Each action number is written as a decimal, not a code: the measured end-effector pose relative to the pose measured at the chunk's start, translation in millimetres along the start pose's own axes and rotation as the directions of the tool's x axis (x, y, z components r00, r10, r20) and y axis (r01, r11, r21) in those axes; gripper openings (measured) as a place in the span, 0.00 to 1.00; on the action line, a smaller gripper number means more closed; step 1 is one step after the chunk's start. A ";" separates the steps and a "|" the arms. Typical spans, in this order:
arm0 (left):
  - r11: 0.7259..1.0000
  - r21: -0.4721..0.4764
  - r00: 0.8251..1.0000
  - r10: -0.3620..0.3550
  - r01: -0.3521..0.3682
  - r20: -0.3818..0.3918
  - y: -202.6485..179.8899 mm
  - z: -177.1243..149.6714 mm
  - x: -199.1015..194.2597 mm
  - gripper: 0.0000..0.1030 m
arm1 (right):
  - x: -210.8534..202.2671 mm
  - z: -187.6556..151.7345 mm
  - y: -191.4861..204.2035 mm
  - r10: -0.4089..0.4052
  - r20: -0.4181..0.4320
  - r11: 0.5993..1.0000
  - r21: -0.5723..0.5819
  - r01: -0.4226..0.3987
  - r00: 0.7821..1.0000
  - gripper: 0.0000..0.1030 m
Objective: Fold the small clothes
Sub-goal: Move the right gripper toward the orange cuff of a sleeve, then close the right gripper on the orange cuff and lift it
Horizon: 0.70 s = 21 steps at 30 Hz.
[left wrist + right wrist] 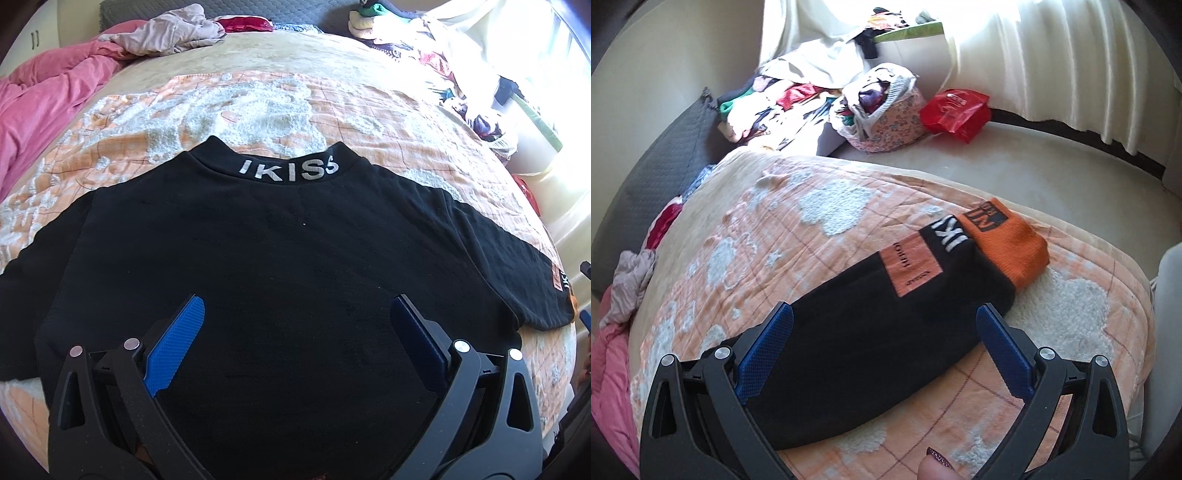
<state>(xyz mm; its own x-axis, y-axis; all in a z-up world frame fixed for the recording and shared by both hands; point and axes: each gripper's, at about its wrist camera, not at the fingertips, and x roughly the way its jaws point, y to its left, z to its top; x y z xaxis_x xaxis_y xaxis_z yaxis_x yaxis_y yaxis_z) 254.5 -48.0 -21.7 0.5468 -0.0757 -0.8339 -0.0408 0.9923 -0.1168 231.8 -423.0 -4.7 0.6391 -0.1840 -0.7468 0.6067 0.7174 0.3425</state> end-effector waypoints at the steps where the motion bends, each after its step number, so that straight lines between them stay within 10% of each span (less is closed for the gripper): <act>1: 1.000 0.002 1.000 -0.001 0.001 0.000 -1.2 0.0 0.6 0.92 | 1.9 0.6 -4.5 -0.013 -0.002 1.000 0.017 0.013 1.000 0.96; 8: 1.000 -0.001 1.000 0.005 -0.005 -0.013 -5.5 3.8 9.5 0.92 | 25.2 6.0 -34.6 -0.046 -0.071 0.990 0.128 0.055 0.996 0.96; 21: 1.000 -0.023 1.000 0.001 -0.001 -0.020 -0.3 6.1 12.4 0.92 | 56.7 29.2 -82.6 0.179 -0.081 0.912 0.387 -0.135 0.980 0.95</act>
<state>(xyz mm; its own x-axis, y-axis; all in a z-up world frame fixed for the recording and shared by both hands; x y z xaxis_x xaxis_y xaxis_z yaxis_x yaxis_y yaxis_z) 266.4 -48.6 -28.7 0.5296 -0.0770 -0.8447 -0.0606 0.9899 -0.1283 231.7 -512.3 -58.7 0.6969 0.0027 -0.7172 0.6503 0.4193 0.6334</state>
